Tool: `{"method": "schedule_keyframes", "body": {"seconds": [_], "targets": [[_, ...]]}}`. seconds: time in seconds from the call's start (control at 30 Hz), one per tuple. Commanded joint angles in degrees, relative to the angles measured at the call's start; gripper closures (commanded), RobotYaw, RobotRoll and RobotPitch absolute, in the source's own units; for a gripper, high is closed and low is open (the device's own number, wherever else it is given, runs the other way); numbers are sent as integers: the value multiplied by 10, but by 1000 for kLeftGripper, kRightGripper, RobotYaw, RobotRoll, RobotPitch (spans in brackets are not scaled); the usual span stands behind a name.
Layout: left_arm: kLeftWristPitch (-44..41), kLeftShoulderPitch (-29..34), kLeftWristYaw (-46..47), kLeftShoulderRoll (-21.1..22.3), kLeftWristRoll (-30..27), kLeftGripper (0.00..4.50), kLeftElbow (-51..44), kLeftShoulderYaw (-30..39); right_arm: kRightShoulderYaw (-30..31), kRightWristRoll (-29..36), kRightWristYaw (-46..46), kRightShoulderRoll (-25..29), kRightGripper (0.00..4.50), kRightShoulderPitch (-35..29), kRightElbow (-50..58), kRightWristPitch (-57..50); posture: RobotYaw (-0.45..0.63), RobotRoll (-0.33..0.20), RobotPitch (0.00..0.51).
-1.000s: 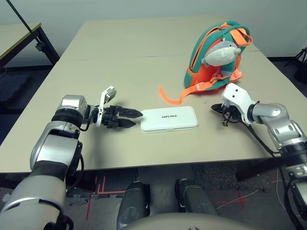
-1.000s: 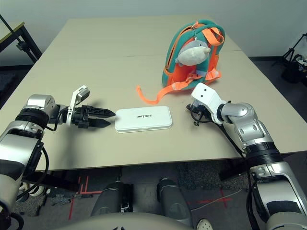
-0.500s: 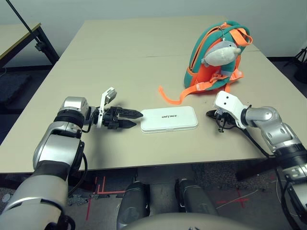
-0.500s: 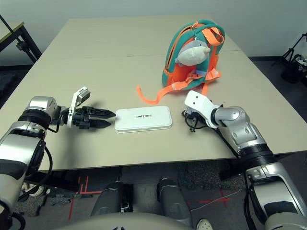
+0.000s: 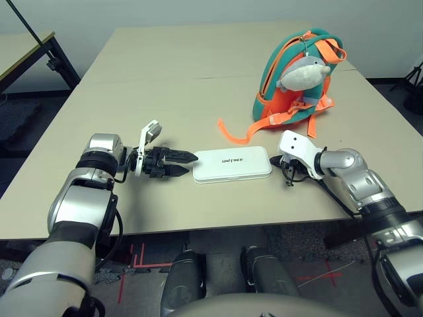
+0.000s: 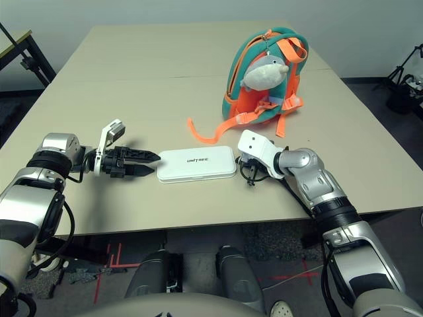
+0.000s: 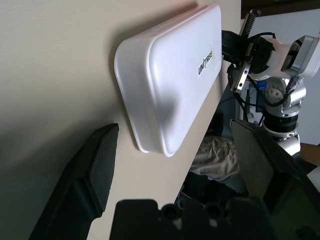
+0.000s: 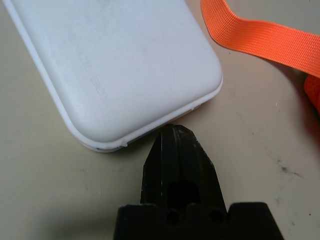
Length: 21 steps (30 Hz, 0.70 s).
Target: Put the pencil case into the backpack and zip it.
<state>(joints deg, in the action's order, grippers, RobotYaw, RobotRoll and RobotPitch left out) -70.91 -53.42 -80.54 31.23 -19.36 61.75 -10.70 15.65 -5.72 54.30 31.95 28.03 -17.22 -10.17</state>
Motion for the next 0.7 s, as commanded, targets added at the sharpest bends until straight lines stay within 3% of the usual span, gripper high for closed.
{"method": "schedule_keyframes", "body": {"seconds": [0.03, 0.7], "targets": [[2, 4, -3, -1, 10, 0, 4, 1, 20, -4, 5, -17, 4465, 3, -5, 6, -173, 0, 75], [35, 14, 0, -3, 24, 0, -2, 8, 25, -14, 12, -51, 4465, 0, 18, -3, -168, 0, 72]]}}
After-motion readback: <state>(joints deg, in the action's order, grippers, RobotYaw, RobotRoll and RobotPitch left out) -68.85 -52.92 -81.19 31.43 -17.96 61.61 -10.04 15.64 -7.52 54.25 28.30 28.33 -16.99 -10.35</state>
